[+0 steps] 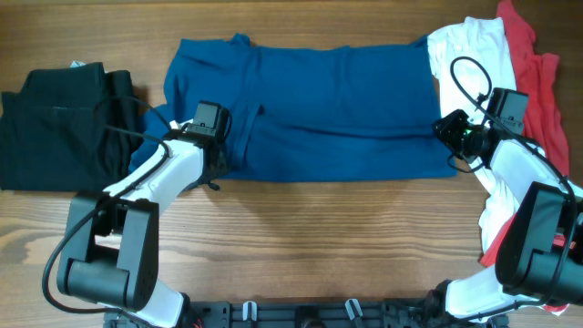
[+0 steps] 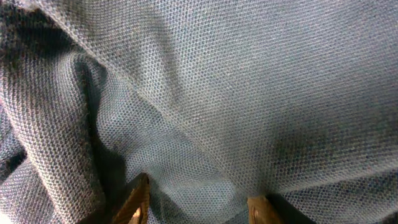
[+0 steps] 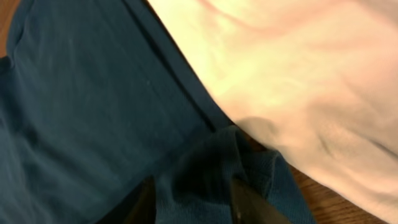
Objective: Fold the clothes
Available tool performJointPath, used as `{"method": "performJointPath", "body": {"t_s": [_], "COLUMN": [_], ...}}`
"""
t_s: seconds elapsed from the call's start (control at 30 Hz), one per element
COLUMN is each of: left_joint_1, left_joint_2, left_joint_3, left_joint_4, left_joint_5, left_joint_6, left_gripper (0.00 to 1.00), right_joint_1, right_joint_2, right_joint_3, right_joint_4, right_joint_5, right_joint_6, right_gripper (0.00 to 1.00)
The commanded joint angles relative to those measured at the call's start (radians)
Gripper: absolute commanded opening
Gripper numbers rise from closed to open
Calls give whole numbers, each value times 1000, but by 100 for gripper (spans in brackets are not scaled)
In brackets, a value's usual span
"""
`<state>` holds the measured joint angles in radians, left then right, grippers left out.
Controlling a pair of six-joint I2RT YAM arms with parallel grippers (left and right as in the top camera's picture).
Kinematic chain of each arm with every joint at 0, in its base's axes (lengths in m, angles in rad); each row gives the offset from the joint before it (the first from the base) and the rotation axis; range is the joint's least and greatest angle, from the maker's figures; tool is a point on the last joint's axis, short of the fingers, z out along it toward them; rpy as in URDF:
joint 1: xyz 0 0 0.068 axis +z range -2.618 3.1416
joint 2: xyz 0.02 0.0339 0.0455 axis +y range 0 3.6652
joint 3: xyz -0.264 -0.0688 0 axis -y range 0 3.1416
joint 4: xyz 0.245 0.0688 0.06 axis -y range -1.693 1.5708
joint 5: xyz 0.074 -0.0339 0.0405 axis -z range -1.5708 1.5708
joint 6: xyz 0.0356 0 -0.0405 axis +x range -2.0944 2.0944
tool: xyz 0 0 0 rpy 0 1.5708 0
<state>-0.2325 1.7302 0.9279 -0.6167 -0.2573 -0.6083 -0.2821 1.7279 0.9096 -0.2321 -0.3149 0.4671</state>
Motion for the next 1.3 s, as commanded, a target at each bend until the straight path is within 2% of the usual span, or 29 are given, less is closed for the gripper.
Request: {"method": "performJointPath", "body": {"t_s": [0.0,0.2,0.33,0.77,0.93,1.1,1.27], "left_joint_1": [8,8,8,8,8,8,8], "left_joint_2": [23,23,23,23,23,22,23], "left_joint_3": [-38,-38,-38,-38,-38,-38,-38], "left_joint_4": [-8,-7,-7,-2,0,0,1], "left_joint_5": [-17,-18,-18,-17,-17,-17,-17], "left_joint_6": [-10,-10,-10,-10,-10,-10,-10], "left_gripper": [50,50,50,50,50,50,50], "right_joint_1": [-3,-3,-3,6,10,10,10], "right_joint_2": [-66,-98,-96,11,19,19,19], "right_joint_3": [18,18,8,6,6,6,6], "right_joint_4": [-38,-202,-209,-80,63,187,209], "right_joint_5": [-94,-37,70,45,45,46,-12], "right_joint_6": [-53,-102,-102,-98,-77,-24,3], "right_gripper": [36,38,38,34,35,41,43]}}
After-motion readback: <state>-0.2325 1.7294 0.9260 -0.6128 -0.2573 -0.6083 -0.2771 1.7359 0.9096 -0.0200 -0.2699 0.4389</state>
